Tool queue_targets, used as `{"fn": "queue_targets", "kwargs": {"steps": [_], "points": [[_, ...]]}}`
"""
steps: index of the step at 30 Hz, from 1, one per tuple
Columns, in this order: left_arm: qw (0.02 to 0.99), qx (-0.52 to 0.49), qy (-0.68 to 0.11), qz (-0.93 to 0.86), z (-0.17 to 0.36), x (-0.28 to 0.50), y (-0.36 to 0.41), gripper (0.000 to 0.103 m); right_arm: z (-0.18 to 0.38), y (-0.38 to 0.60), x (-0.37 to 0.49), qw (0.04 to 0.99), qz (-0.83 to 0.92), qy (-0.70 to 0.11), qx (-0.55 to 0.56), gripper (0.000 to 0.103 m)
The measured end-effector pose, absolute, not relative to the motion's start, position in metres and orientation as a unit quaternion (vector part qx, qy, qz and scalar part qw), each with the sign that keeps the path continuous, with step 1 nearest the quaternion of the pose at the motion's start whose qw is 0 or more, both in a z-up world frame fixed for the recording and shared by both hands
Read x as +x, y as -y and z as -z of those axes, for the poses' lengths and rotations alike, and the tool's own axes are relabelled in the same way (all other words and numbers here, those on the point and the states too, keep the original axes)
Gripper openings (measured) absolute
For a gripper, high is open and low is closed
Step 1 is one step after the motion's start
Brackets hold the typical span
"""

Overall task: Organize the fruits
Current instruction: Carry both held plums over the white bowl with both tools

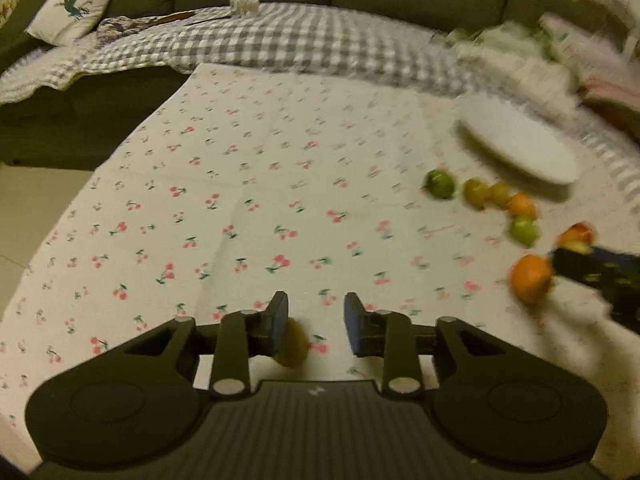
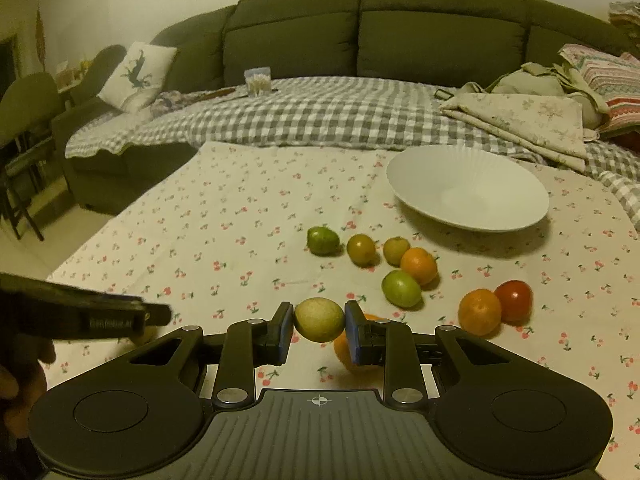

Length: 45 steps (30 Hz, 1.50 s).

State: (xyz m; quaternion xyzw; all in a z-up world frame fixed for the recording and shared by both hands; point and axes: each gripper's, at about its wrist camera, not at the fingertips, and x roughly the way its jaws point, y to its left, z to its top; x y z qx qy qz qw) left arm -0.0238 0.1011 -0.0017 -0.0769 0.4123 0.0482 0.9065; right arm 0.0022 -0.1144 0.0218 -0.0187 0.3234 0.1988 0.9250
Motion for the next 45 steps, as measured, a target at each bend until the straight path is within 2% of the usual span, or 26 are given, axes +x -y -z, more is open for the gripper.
{"fn": "queue_targets", "kwargs": {"steps": [2, 3, 5, 8, 9, 16, 26, 31, 39, 45], "points": [[0.904, -0.065, -0.418, -0.059, 0.005, -0.024, -0.103, 0.048, -0.023, 0.118, 0.003, 0.925, -0.198, -0.323, -0.013, 0.026], [0.902, -0.057, -0.423, -0.070, 0.009, -0.022, -0.104, 0.043, -0.023, 0.119, 0.003, 0.925, -0.198, -0.324, -0.012, 0.026], [0.897, -0.046, -0.433, -0.077, 0.018, -0.018, -0.104, 0.041, -0.022, 0.118, 0.003, 0.924, -0.201, -0.326, -0.012, 0.026], [0.893, -0.049, -0.445, -0.057, 0.024, -0.018, -0.099, 0.025, -0.022, 0.116, 0.004, 0.922, -0.207, -0.327, -0.009, 0.026], [0.894, -0.045, -0.443, -0.057, 0.024, -0.018, -0.097, 0.024, -0.024, 0.116, 0.003, 0.922, -0.208, -0.326, -0.007, 0.026], [0.901, -0.044, -0.428, -0.050, 0.023, -0.016, -0.090, 0.023, -0.028, 0.119, 0.002, 0.923, -0.211, -0.323, -0.002, 0.026], [0.912, -0.078, -0.400, -0.037, -0.001, -0.010, -0.092, 0.023, -0.037, 0.139, 0.006, 0.927, -0.198, -0.319, 0.018, 0.026], [0.920, -0.064, -0.386, -0.020, -0.017, -0.003, -0.076, 0.023, -0.039, 0.146, 0.011, 0.927, -0.194, -0.320, 0.023, 0.026], [0.918, -0.065, -0.391, 0.016, -0.039, 0.014, -0.056, 0.023, -0.044, 0.162, 0.023, 0.926, -0.179, -0.331, 0.032, 0.026], [0.902, -0.107, -0.411, 0.075, -0.060, 0.035, -0.045, 0.023, -0.055, 0.185, 0.042, 0.924, -0.164, -0.340, 0.053, 0.026]]}}
